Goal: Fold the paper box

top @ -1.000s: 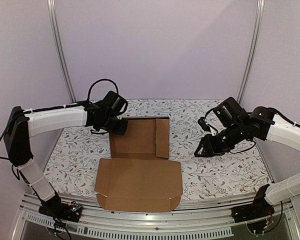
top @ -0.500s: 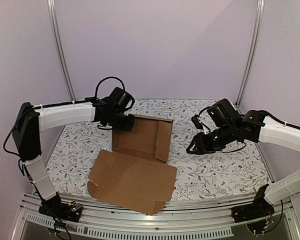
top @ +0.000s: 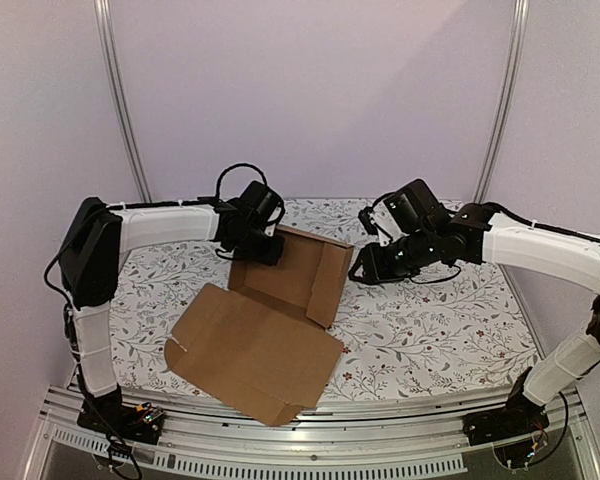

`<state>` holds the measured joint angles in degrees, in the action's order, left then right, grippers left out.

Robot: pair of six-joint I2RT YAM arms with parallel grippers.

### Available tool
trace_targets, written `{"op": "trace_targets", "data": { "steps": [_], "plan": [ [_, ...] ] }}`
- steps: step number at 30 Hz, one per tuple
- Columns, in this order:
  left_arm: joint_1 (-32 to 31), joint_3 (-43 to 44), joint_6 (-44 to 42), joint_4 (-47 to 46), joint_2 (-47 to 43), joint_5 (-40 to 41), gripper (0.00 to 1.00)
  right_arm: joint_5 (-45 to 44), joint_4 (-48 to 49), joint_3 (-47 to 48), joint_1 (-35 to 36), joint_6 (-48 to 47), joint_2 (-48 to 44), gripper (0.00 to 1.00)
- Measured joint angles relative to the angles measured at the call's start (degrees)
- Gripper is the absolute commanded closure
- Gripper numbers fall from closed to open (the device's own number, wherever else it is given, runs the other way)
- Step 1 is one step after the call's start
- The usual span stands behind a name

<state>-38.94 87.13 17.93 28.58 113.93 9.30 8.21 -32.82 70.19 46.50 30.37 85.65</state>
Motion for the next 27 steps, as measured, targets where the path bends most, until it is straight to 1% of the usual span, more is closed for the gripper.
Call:
{"op": "trace_targets", "data": {
  "steps": [5,8,15,20,27],
  "plan": [
    [0.0,2.8,-0.4,-0.2,3.5,-1.1,0.79,-2.2,0.6,0.8,0.0,-0.4,1.9,0.63],
    [0.1,4.5,-0.6,-0.3,5.1,-1.8,0.80,-3.7,0.7,1.0,0.0,-0.7,2.5,0.59],
    [0.0,8.5,-0.9,0.3,11.1,-4.2,0.80,-8.2,0.6,1.1,-0.1,-2.0,2.9,0.54],
    [-0.6,11.4,-1.6,2.4,15.6,-5.2,0.81,-12.6,-0.4,1.1,-0.2,-3.6,2.9,0.45],
    [-2.3,14.2,-3.7,4.9,17.5,-6.6,0.81,-18.3,-1.4,-0.7,-0.6,-6.1,2.1,0.40]
  ]
}}
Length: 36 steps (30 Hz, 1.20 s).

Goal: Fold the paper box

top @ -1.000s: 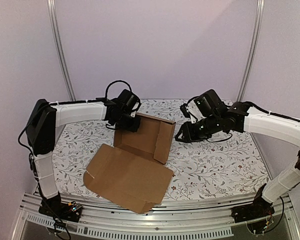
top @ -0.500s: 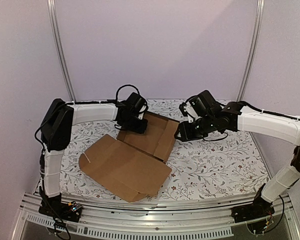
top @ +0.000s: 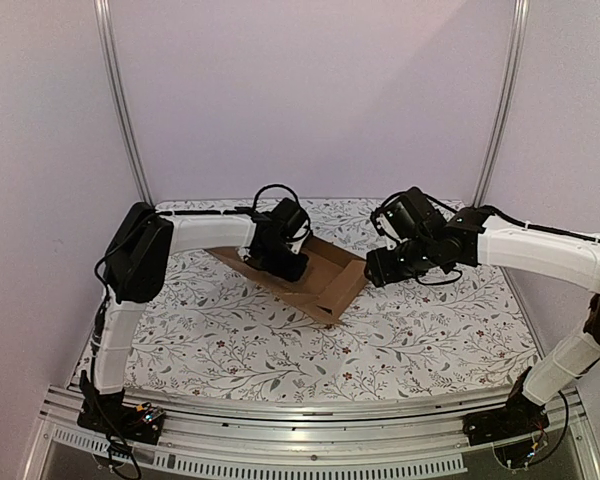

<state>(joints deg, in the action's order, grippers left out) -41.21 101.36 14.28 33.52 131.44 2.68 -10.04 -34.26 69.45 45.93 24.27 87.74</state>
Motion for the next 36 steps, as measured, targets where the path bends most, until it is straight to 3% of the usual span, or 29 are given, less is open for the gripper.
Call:
{"op": "trace_targets", "data": {
  "steps": [7,11,18,24,31,36],
  "plan": [
    [-1.7,6.6,-2.1,4.2,0.0,-1.0,0.79,-2.1,-0.6,-0.9,-0.8,-1.7,-0.3,0.36],
    [-1.8,15.1,-3.5,8.9,0.1,-1.0,0.75,-1.9,-0.3,-0.7,-2.0,-2.6,0.1,0.34],
    [-1.8,26.3,-5.0,16.1,-1.8,1.4,0.57,0.8,0.1,3.7,-6.3,-4.9,5.8,0.32],
    [-2.1,18.6,-4.6,19.2,-13.9,4.3,0.48,5.9,0.5,13.5,-9.9,-7.3,14.5,0.29],
    [-3.7,3.2,-1.5,18.5,-32.1,6.5,0.41,10.9,-1.5,29.6,-10.5,-11.9,28.2,0.29],
    [-4.4,-9.8,2.5,16.4,-42.9,7.2,0.38,13.8,-4.5,39.1,-10.5,-14.2,37.2,0.36]
  ]
}}
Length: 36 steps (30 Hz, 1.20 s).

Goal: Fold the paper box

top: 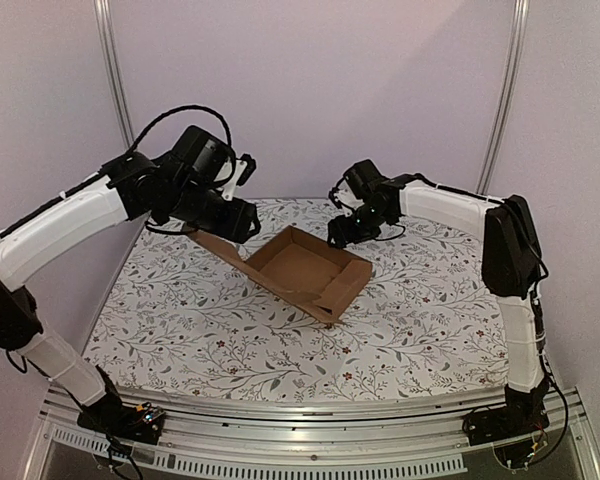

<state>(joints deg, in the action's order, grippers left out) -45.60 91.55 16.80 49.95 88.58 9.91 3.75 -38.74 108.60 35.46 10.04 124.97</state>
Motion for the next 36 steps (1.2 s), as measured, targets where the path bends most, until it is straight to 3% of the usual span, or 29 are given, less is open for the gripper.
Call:
{"op": "trace_targets", "data": {
  "steps": [6,13,23,29,36],
  "plan": [
    [-0.6,-11.4,4.6,-1.4,-11.1,0.5,0.37,1.0,-2.9,9.1,0.0,-1.4,8.7,0.40],
    [-0.9,-18.2,7.9,-2.1,-18.0,1.5,0.36,-0.3,-5.0,14.7,0.0,-1.9,15.0,0.45],
    [-0.9,-20.2,9.4,-2.1,-20.2,2.9,0.36,-0.7,-6.5,16.8,0.0,-2.3,17.4,0.78],
    [-0.9,-20.2,9.4,-1.9,-22.5,4.2,0.35,-0.7,-4.8,14.2,-0.2,-1.1,16.8,0.99],
    [-0.9,-20.2,10.1,-3.0,-30.7,6.8,0.33,-3.9,3.7,-0.5,-0.1,4.4,9.2,1.00]
  ]
}}
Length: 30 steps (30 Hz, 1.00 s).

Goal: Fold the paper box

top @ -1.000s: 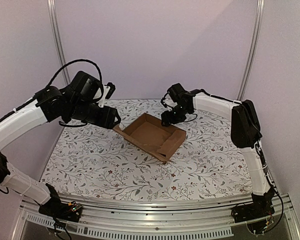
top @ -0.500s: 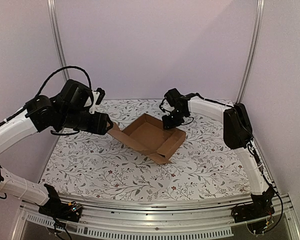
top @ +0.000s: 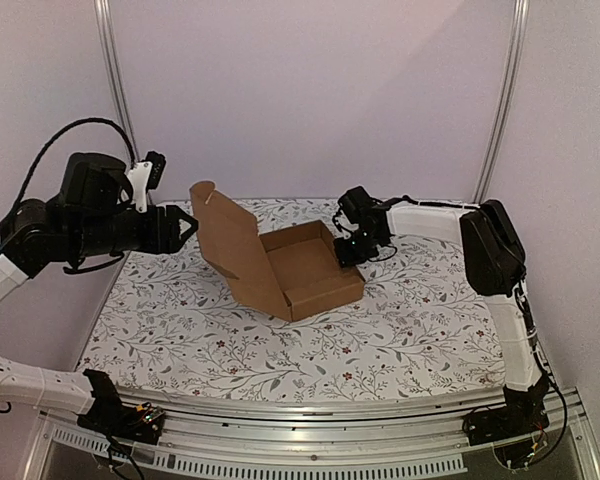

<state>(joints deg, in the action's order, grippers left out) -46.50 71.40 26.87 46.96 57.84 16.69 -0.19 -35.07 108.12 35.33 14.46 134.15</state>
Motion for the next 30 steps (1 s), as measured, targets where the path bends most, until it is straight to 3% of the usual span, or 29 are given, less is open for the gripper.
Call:
{"op": "trace_targets", "data": {
  "steps": [9,16,21,24,30],
  "plan": [
    [0.0,-0.7,0.6,-1.3,-0.1,0.3,0.33,-5.4,13.7,-24.0,1.4,18.8,-13.3,1.00],
    [-0.1,-3.8,1.5,-2.3,0.1,-1.6,0.34,-12.2,20.5,-33.0,7.3,36.1,-17.7,0.94],
    [-0.4,-5.9,2.4,-3.4,1.0,-3.3,0.33,-15.0,22.0,-33.4,12.5,43.7,-17.7,0.76],
    [-0.9,-6.7,3.0,-3.6,1.1,-3.9,0.33,-15.6,22.6,-33.4,14.4,45.9,-17.7,0.54],
    [-2.0,-7.2,4.0,-4.0,1.5,-4.7,0.34,-17.9,23.1,-33.4,14.2,47.0,-17.5,0.37]
  ]
}}
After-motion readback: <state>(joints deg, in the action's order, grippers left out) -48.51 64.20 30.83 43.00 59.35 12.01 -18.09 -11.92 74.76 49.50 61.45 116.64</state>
